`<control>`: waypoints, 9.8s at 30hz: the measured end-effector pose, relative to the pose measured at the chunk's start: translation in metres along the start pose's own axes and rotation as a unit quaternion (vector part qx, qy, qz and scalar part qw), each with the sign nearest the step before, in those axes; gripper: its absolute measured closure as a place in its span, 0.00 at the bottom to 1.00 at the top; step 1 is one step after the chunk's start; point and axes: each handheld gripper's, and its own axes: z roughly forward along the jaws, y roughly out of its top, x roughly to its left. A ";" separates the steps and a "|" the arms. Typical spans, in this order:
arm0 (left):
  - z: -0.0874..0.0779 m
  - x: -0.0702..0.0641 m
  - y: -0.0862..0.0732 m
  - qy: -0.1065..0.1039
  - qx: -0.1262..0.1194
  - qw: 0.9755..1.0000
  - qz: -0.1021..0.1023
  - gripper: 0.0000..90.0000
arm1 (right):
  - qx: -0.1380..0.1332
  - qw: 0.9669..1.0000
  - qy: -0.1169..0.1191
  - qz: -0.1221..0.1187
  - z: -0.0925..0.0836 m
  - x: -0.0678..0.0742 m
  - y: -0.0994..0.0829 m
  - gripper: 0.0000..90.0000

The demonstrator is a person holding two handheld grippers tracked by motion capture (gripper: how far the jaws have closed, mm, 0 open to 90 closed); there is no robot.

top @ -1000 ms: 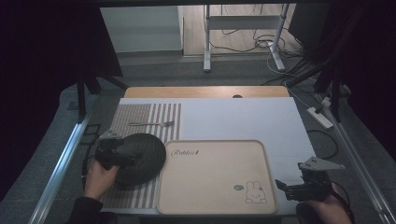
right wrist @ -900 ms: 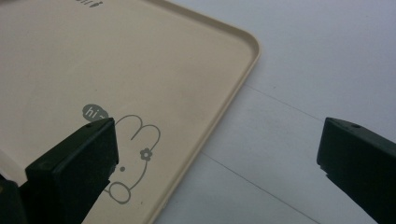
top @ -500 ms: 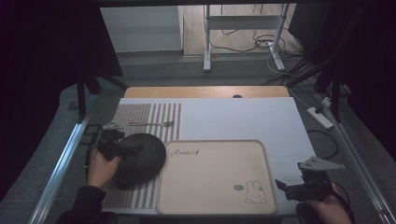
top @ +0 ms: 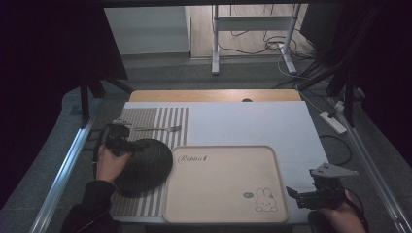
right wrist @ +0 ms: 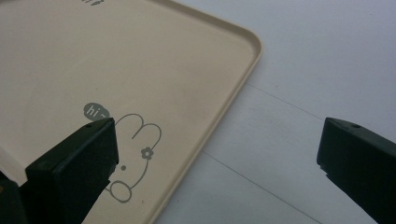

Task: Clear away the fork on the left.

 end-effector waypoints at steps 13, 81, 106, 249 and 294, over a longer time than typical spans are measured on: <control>0.023 0.020 0.016 0.004 0.024 1.000 -0.010 0.00 | 0.002 1.000 0.003 -0.001 0.000 0.000 0.000 0.00; 0.068 0.072 0.028 0.016 0.169 0.985 0.015 0.99 | 0.002 1.000 0.014 -0.010 0.001 0.001 0.000 0.00; 0.070 0.051 0.056 -0.012 0.120 0.992 0.021 0.16 | 0.006 1.000 0.016 -0.013 0.001 0.002 0.000 0.00; 0.014 -0.140 -0.007 -0.125 0.191 0.966 0.118 0.96 | 0.006 0.999 0.029 -0.045 0.000 0.006 0.000 0.00; 0.056 -0.157 -0.020 -0.127 0.212 0.964 0.098 0.99 | 0.010 0.998 0.032 -0.056 0.001 0.008 0.000 0.00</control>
